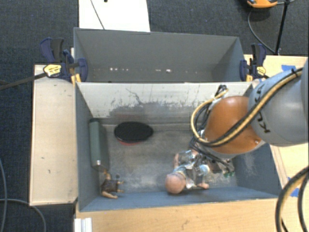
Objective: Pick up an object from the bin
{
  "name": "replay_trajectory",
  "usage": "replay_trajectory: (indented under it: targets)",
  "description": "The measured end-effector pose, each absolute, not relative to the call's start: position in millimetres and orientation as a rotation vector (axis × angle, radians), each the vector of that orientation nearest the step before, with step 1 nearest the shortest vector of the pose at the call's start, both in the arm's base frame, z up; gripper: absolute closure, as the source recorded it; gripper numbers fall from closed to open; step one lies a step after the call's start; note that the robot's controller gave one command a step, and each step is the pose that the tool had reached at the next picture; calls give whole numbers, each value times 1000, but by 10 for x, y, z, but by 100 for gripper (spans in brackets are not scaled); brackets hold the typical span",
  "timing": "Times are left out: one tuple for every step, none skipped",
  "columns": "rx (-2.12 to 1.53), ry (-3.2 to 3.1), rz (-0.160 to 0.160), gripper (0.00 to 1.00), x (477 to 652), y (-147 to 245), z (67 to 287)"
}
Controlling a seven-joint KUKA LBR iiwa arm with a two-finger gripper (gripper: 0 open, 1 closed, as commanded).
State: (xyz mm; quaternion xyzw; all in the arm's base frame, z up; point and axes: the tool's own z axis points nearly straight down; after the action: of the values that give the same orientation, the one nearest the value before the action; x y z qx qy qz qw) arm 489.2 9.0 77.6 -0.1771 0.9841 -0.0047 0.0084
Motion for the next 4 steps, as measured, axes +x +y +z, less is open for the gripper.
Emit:
replay_trajectory:
  targets:
    - [-573,3084,2,100,4963,366,878]
    - [-578,3094,2,100,4886,281,1411]
    - [-571,3074,-2,100,5067,465,1354]
    - [-585,3100,4,100,5037,457,1491]
